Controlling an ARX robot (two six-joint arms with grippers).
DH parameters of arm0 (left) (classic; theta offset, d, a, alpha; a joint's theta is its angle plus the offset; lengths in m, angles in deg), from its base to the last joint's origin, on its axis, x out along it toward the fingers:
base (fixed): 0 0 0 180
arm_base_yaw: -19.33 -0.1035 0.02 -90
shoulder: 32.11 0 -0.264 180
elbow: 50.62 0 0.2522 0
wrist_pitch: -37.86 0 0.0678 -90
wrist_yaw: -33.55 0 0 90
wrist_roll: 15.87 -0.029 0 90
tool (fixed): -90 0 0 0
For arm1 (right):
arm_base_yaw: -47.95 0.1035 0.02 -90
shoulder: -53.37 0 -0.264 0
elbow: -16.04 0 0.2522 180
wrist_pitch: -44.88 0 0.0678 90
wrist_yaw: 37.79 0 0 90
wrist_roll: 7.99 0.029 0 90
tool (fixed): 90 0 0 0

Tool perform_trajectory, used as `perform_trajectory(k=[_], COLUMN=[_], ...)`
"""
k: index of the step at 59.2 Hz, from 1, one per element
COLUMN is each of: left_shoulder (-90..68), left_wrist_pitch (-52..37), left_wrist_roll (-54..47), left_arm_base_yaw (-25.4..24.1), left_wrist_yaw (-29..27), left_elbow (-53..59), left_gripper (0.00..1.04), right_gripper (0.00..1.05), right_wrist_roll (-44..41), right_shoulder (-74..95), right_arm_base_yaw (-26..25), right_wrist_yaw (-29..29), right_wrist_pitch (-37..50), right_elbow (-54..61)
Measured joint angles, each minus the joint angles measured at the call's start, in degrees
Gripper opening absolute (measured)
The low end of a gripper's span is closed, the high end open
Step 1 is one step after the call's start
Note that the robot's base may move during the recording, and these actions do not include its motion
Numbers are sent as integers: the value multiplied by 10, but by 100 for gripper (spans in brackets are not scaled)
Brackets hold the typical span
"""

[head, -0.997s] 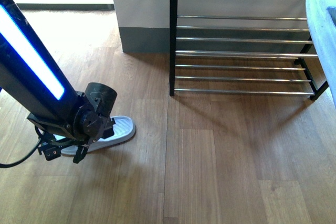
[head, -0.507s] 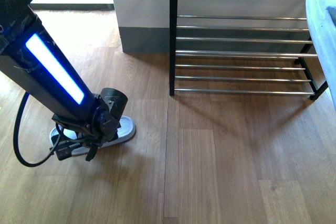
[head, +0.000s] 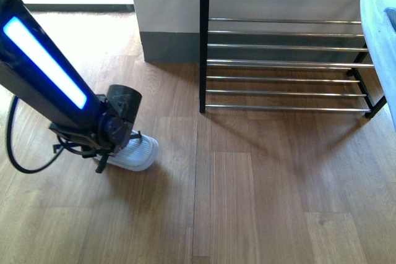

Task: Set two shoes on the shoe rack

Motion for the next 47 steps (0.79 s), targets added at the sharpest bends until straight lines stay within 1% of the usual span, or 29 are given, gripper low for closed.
perform_trajectory(k=[13, 16, 18, 19, 25, 31, 38, 45, 47], left_shoulder=[166, 204, 241, 269, 388, 476, 595, 753, 820], left_wrist_pitch=[-123, -147, -175, -200, -285, -323, -313, -241, -210], left_wrist_roll=[-109, -137, -171, -191, -289, -352, -404, -443, -459], left_arm_base_yaw=[-19, -23, -24, -23, -21, -20, -10, 11, 18], left_wrist_yaw=[31, 47, 51, 58, 100, 123, 131, 142, 152], left_elbow=[184, 225, 268, 302, 435, 517, 606, 691, 716], left_gripper=[2, 2, 2, 2, 2, 2, 2, 2, 2], right_gripper=[2, 2, 2, 2, 2, 2, 2, 2, 2], right_wrist_roll=[0, 0, 0, 0, 0, 0, 0, 0, 0], right_shoulder=[0, 0, 0, 0, 0, 0, 0, 0, 0], right_arm_base_yaw=[0, 0, 0, 0, 0, 0, 0, 0, 0], right_wrist_yaw=[0, 0, 0, 0, 0, 0, 0, 0, 0], right_wrist_pitch=[0, 0, 0, 0, 0, 0, 0, 0, 0], right_elbow=[0, 0, 0, 0, 0, 0, 0, 0, 0])
